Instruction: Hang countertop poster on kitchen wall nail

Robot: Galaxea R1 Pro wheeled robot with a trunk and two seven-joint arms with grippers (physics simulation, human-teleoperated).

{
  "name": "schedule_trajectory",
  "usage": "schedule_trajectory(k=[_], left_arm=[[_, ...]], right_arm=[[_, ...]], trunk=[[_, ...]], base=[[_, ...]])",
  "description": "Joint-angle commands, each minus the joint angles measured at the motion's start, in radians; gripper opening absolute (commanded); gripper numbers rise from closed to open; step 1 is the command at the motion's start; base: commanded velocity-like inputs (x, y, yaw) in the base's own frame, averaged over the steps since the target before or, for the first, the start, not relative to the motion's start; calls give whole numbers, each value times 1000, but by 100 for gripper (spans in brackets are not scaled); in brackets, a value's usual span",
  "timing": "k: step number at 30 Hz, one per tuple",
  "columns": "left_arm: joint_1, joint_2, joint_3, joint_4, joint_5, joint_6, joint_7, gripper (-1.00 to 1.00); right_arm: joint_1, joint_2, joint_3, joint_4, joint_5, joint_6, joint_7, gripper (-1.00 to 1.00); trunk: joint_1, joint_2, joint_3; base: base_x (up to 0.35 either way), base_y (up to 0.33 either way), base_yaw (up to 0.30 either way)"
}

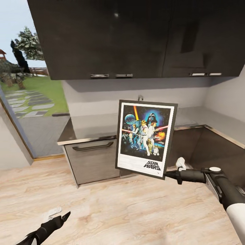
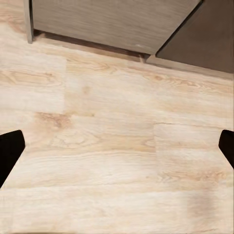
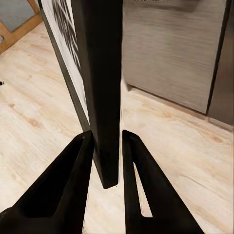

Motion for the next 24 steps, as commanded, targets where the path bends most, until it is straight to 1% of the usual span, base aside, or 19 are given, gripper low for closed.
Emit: schedule_trajectory(k=[1, 9, 17, 24], left_arm=[[-2, -1, 8, -1, -9, 6, -9, 100], [-2, -1, 8, 0, -9, 7, -9, 100], [-2, -1, 8, 0, -9, 6, -9, 100], [-2, 0, 7, 1, -8, 7, -9, 100]], right_arm=[[-1, 1, -4, -2, 5, 13, 8, -100], [0, 1, -4, -2, 5, 13, 8, -100], [-1, 1, -2, -2, 5, 13, 8, -100], [-1, 1, -2, -2, 5, 12, 8, -100]], trunk=[[1, -2, -2], [1, -2, -2], [1, -2, -2], [1, -2, -2]], base=[[0, 266, 291], [0, 278, 292], [0, 82, 292], [0, 225, 292]])
